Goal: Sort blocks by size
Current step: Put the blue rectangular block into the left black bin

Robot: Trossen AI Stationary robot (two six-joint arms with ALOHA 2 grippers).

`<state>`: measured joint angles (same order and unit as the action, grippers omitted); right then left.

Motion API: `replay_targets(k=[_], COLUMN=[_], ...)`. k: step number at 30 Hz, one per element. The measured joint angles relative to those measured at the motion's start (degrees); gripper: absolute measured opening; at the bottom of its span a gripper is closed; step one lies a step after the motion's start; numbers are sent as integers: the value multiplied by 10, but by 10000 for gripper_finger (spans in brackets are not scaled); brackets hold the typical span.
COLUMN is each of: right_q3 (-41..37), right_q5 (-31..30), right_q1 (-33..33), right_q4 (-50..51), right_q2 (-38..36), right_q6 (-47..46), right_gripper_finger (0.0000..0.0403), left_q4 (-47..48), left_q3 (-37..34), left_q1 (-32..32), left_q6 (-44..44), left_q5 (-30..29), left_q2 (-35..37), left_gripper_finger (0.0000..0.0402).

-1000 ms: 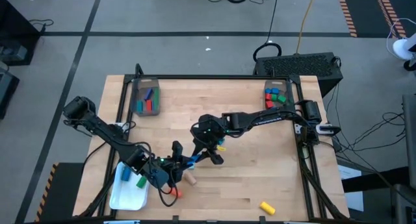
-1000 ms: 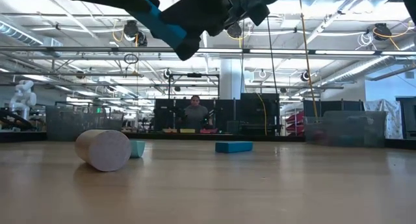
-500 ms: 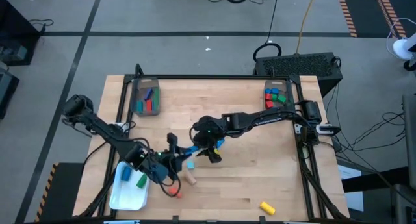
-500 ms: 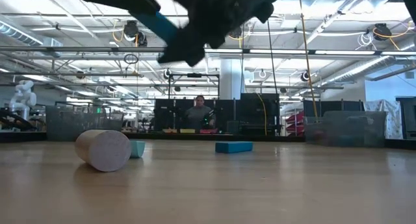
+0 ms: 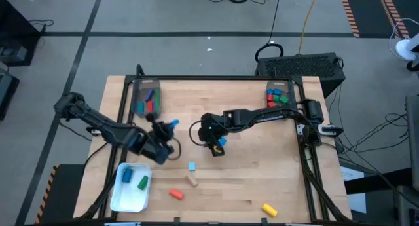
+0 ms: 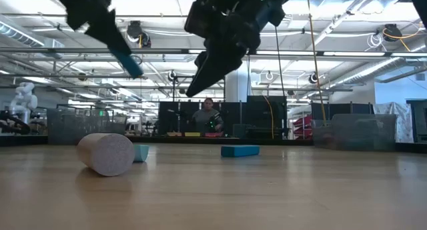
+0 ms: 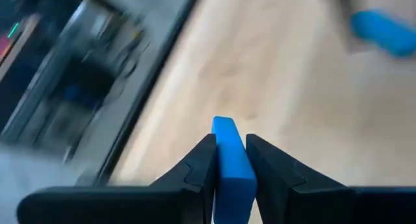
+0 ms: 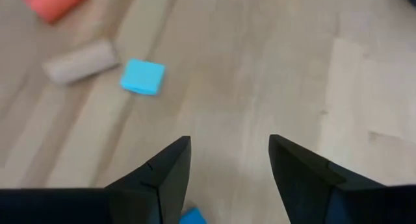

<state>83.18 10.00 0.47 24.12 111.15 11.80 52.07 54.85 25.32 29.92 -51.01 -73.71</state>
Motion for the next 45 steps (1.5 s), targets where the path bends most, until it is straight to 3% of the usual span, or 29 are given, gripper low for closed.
replay_targets(k=[6,11,23,36,40,45], right_q3=[-26,-56,-75,-75,-75,-75], right_q5=[-27,-28,-28,-27,-27,-28], right_q1=[-1,-2,10,12,12,12], right_q4=[0,1,0,3,24,63], right_q2=[0,0,0,1,1,1], right_q6=[-2,-14,-24,-22,-19,-8], right_gripper_finger=[192,192,192,192,192,192], left_q4=[166,227,162,-47,-88,-96], left_q3=[0,0,-67,-138,-144,-144], left_q1=[-64,-128,-325,-471,-492,-511], left_q6=[182,236,115,-62,-81,-97], left_q5=[-26,-27,16,73,73,73], left_q2=[6,6,6,6,6,6], left_gripper_finger=[83,83,83,85,107,164])
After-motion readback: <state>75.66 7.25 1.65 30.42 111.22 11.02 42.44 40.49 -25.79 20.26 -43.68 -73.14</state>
